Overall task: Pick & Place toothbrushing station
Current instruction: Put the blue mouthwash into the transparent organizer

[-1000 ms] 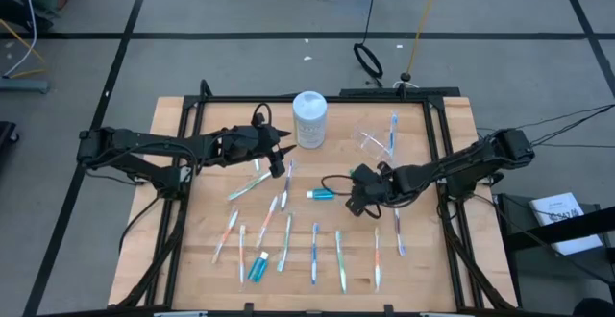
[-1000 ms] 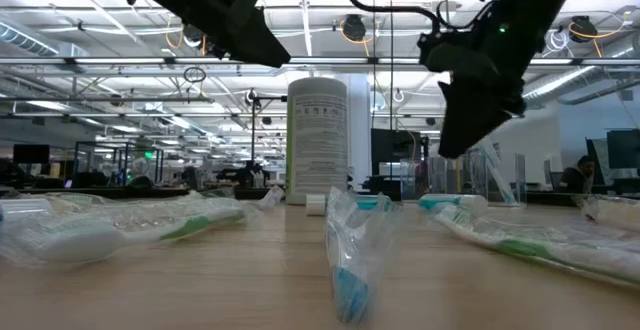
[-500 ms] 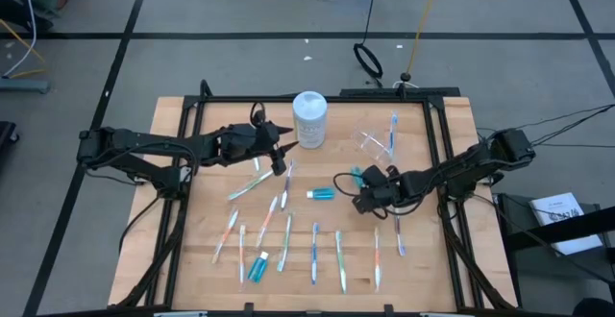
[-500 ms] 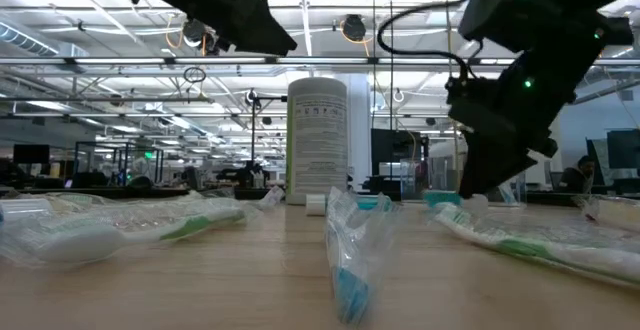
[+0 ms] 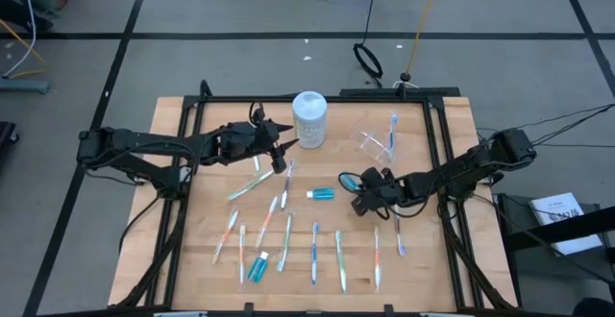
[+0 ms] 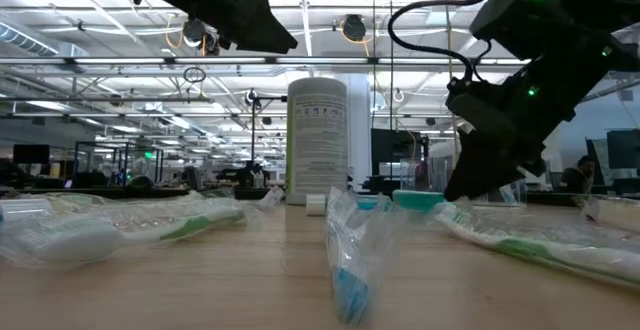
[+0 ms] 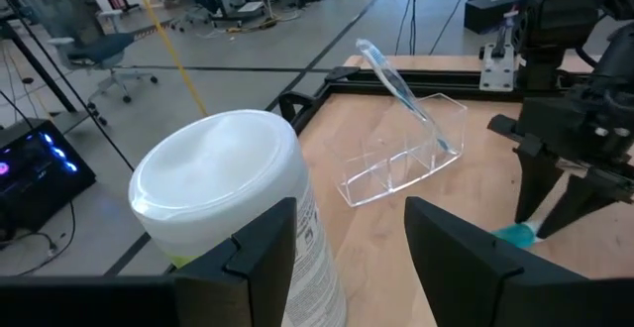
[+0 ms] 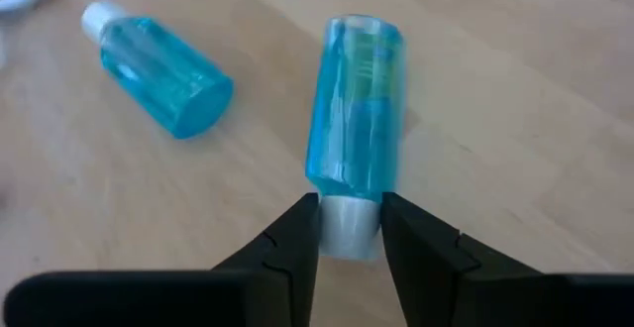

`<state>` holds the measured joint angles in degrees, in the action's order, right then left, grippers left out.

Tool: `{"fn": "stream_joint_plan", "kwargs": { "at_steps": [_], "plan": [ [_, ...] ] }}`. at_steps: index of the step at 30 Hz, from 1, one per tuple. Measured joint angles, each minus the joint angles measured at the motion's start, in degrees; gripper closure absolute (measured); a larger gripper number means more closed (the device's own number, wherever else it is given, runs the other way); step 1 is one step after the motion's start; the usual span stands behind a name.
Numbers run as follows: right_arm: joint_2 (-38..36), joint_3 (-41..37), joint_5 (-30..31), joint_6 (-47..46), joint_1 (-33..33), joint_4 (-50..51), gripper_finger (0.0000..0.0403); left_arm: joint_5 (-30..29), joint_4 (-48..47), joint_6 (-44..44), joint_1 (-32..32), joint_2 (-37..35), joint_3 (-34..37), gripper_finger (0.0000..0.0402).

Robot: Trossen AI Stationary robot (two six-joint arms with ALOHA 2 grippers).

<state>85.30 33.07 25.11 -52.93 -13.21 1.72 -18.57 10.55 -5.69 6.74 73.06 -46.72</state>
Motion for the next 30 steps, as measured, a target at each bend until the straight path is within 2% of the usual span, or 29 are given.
{"fn": "stream_joint_plan", "kwargs": {
  "at_steps": [7, 10, 13, 17, 22, 27, 30],
  "plan": [
    [0.80, -0.11, -2.32, 3.29, 0.04, 0.10, 0.0246, 0.00, 0.02, -0.02, 0.00, 0.00, 0.01, 0.0206],
    [1.13, -0.07, -2.94, 6.54, 0.06, 0.18, 0.0238, 0.00, 0.02, -0.04, 0.00, 0.00, 0.02, 0.0206],
    [1.44, -0.03, -2.86, 8.16, 0.02, 0.21, 0.0244, 0.00, 0.02, -0.04, 0.00, 0.00, 0.02, 0.0206],
    [1.44, -0.03, -3.49, 8.65, -0.07, 0.54, 0.0273, 0.04, 0.00, -0.44, 0.00, 0.00, 0.02, 0.0206],
    [1.55, -0.08, 0.70, 14.14, -1.40, 0.32, 0.0311, 0.07, 0.00, -4.27, 0.00, 0.00, 0.02, 0.0206],
    [-0.57, -0.23, 1.33, 19.92, -0.97, 0.96, 0.0314, 0.02, 0.00, -8.04, 0.00, 0.00, 0.02, 0.0206],
    [-4.28, 1.68, 1.57, 24.79, 0.20, 5.54, 0.0305, 0.00, 0.00, -11.89, 0.00, 0.00, 0.02, 0.0206]
  ]
}}
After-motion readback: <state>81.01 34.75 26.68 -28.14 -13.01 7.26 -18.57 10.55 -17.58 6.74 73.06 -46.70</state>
